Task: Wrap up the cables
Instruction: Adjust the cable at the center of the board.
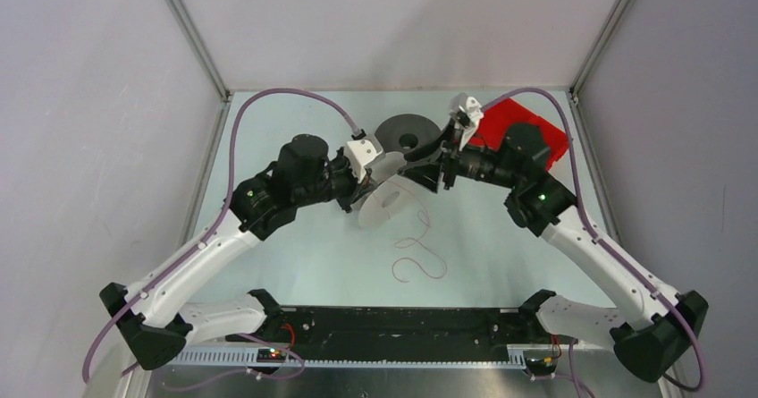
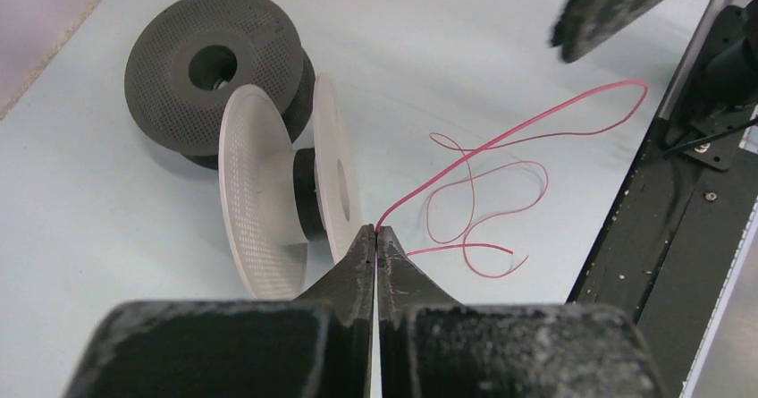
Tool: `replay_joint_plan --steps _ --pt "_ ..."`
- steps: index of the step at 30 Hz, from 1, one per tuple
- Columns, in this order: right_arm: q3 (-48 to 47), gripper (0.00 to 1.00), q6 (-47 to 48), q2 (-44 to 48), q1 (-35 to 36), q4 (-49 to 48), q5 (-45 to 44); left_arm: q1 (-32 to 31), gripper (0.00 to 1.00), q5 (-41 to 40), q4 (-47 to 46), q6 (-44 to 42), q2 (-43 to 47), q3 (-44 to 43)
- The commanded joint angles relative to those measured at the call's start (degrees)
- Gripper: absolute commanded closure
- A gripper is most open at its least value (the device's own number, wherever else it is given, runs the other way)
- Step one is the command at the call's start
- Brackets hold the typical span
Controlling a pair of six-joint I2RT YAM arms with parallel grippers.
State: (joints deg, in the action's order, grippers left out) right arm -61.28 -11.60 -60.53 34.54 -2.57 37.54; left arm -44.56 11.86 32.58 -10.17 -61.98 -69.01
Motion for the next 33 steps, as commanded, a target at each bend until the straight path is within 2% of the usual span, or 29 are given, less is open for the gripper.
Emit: replay_joint_plan --steps 1,20,28,31,33 --pt "-5.21 0.54 5.07 -4.23 1.76 2.11 -2.41 -0.65 1.0 -2.5 2.51 -1.3 -0.02 -2.35" --pt "-7.69 0.64 3.51 -10.6 8.03 5.12 -6.11 -0.78 1.0 -0.08 3.02 0.62 -0.62 -4.39" --pt "-7.64 0.82 3.93 -11.25 8.02 6.01 -7.34 -0.78 1.0 0.06 3.07 0.8 -0.72 -5.1" --pt "-7.64 0.94 5.12 -11.07 7.89 7.42 -7.11 -0.71 1.0 -0.1 3.08 0.85 -0.81 -5.41" --pt "-7.71 0.97 5.53 -10.93 7.49 8.03 -6.49 -0.59 1.0 -0.03 3.1 1.12 -1.11 -5.7"
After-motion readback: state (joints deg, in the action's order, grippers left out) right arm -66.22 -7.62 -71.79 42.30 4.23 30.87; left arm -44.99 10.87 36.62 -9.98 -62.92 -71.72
